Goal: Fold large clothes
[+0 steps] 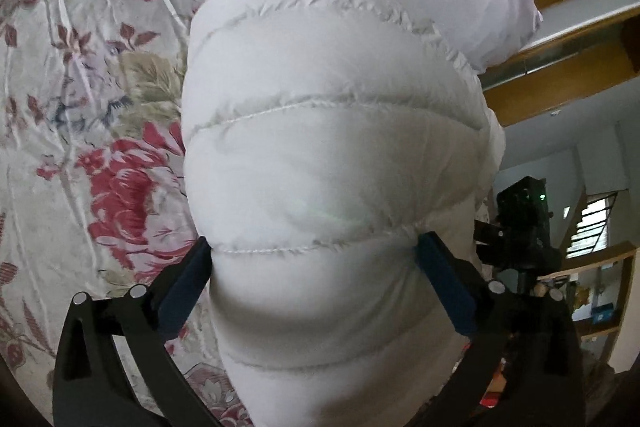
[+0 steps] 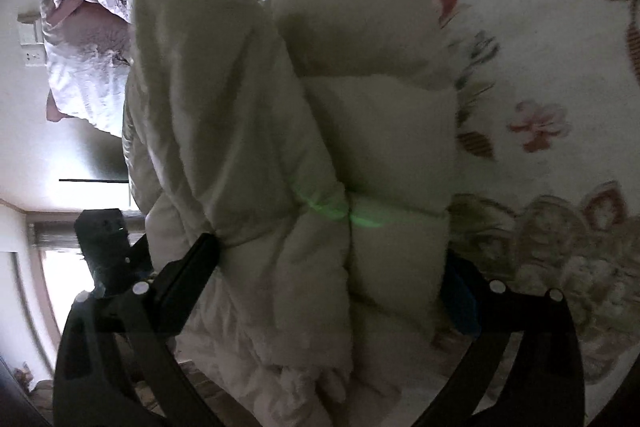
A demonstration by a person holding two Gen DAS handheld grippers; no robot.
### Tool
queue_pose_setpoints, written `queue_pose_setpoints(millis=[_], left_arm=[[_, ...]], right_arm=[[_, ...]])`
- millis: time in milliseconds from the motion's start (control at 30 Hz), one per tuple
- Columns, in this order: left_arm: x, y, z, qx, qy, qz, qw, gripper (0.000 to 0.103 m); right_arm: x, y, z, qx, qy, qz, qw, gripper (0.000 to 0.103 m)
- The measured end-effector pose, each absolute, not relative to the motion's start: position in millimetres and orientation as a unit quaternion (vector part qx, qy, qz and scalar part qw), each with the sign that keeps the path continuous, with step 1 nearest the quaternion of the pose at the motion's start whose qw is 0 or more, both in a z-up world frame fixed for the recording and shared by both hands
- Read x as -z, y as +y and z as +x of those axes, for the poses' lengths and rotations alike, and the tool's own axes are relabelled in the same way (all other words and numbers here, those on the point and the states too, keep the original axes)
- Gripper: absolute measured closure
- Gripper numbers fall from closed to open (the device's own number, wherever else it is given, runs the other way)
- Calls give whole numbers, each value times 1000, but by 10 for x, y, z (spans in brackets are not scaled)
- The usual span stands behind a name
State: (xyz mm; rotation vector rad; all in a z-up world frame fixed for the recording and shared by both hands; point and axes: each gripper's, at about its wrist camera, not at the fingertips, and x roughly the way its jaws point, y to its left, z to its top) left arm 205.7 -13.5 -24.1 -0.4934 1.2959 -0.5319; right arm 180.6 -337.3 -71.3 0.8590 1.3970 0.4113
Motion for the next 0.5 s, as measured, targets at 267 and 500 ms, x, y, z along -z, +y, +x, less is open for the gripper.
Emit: queue_pose_setpoints(millis=[267,500], left_arm=[[487,22,2082,253,599,-292,702,1],[601,106,2087,262,595,-341,679,3]], right_arm=[[841,-3175,1856,-218,623,406,632,2],[871,-2960,1862,-243,621,422,614,2]])
